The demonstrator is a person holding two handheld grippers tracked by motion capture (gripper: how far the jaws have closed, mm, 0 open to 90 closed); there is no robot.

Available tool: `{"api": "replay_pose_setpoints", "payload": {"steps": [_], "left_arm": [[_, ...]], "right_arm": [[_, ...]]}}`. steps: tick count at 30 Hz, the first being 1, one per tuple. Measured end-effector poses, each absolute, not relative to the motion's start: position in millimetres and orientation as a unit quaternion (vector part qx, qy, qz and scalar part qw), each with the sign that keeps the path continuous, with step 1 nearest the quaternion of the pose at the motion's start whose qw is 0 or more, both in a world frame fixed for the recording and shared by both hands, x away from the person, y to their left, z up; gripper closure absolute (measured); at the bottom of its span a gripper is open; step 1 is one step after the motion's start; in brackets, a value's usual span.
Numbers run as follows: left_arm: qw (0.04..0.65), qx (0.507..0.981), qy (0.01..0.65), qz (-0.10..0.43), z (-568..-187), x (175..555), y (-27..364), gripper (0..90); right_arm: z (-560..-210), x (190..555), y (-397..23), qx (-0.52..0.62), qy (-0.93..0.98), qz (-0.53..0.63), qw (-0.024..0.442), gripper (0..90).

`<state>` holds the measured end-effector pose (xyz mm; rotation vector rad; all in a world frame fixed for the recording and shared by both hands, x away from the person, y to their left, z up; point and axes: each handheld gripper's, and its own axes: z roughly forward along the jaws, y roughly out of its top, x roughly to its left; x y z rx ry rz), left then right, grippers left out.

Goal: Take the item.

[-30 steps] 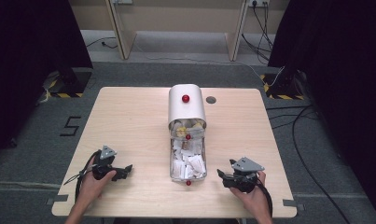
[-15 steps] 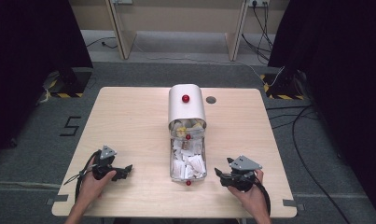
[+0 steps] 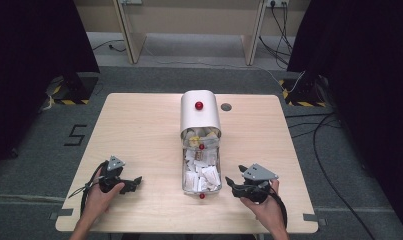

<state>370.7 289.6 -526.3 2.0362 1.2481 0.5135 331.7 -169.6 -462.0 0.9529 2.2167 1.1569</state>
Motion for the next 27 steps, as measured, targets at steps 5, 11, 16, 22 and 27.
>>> {"api": "replay_pose_setpoints", "payload": {"steps": [5,11,16,22,27], "left_arm": [[0.342,0.783,0.48,0.198,-526.3,370.6,289.6,0.0],[0.342,0.783,0.48,0.198,-526.3,370.6,289.6,0.0],[0.342,0.783,0.48,0.198,-526.3,370.7,289.6,0.0],[0.342,0.783,0.48,0.198,-526.3,370.7,289.6,0.0],[0.342,0.783,0.48,0.198,-526.3,370.6,289.6,0.0]], "right_arm": [[-455.4,330.6,-158.6,0.33,0.809,0.428,0.23,39.5],[-452.7,329.9,-155.2,0.323,0.811,0.431,0.229,40.9],[-449.3,328.0,-149.8,0.308,0.815,0.435,0.228,43.3],[-449.6,324.2,-137.5,0.289,0.822,0.437,0.222,45.2],[-450.1,323.4,-134.8,0.285,0.824,0.439,0.219,46.3]]}}
